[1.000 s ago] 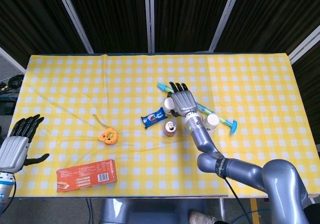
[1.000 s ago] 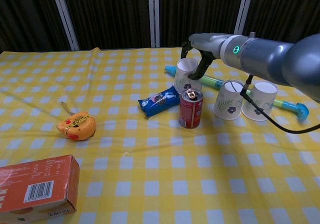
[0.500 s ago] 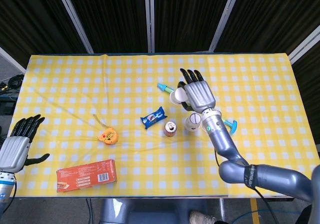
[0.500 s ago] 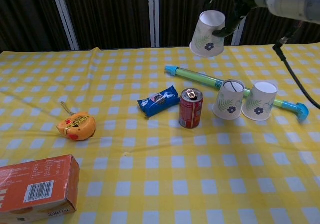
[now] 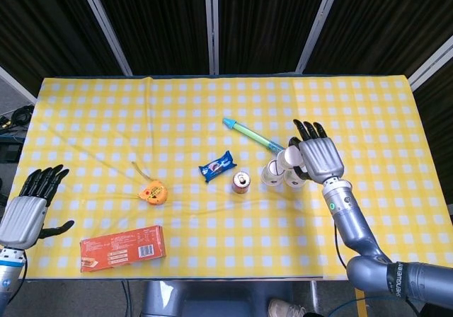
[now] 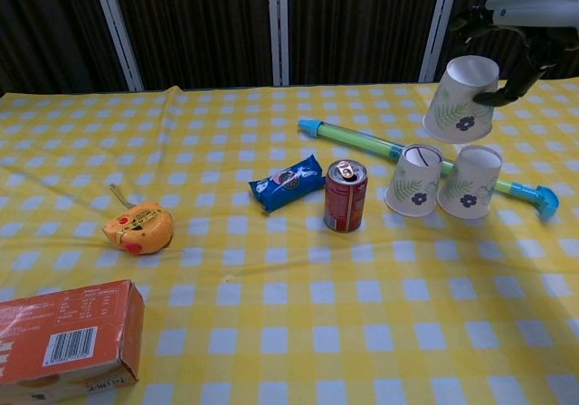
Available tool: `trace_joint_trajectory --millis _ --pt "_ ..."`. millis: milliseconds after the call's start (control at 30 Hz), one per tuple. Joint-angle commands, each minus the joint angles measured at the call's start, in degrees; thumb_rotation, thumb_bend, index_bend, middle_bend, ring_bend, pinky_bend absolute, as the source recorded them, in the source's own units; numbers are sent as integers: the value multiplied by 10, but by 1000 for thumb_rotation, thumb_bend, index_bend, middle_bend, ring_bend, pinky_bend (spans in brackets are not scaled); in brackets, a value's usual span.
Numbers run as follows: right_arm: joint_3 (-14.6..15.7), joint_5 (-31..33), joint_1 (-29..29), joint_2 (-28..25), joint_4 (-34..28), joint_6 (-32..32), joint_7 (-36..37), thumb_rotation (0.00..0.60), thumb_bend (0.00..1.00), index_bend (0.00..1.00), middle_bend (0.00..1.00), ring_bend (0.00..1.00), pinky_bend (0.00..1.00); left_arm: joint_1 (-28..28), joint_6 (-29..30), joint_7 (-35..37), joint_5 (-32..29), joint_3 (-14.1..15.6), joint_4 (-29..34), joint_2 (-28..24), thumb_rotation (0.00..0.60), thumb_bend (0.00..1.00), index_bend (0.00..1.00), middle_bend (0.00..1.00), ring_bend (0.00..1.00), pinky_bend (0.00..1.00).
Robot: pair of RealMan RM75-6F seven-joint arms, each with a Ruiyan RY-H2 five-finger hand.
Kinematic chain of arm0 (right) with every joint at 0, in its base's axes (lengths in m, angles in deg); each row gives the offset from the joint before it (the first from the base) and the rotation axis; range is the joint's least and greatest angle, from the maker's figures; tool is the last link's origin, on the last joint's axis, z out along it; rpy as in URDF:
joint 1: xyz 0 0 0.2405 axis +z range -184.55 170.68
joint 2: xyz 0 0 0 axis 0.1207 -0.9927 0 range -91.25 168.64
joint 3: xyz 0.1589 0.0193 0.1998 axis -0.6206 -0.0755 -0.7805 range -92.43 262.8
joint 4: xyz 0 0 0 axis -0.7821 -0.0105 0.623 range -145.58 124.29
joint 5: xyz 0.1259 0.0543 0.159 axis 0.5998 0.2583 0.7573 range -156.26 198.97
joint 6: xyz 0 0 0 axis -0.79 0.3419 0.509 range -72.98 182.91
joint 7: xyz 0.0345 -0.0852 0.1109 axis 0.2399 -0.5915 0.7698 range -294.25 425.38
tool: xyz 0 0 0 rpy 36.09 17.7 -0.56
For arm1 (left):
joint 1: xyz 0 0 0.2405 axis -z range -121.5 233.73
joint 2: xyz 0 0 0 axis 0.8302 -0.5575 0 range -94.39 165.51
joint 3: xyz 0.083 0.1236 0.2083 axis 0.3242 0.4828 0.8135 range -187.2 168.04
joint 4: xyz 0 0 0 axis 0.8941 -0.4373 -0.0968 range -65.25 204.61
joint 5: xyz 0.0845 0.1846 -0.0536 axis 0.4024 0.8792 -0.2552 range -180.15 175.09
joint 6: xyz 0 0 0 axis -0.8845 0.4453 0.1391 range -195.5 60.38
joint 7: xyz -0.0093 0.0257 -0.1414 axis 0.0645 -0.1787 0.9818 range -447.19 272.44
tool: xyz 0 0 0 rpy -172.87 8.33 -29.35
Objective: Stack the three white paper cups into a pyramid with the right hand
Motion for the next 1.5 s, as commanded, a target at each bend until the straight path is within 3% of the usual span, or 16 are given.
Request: trace_joint_trajectory --millis 33,1100,1500 --pt "2 -4 -3 6 1 0 5 600 276 409 15 0 0 -1 1 -1 2 1 1 0 600 0 0 0 0 0" --pt "9 41 11 20 32 -34 3 600 269 409 7 0 0 -3 7 6 8 2 2 0 600 0 0 0 0 0" --pt "15 61 18 8 11 -39 -8 600 214 224 0 0 0 -6 14 10 7 0 3 -4 600 0 0 0 0 0"
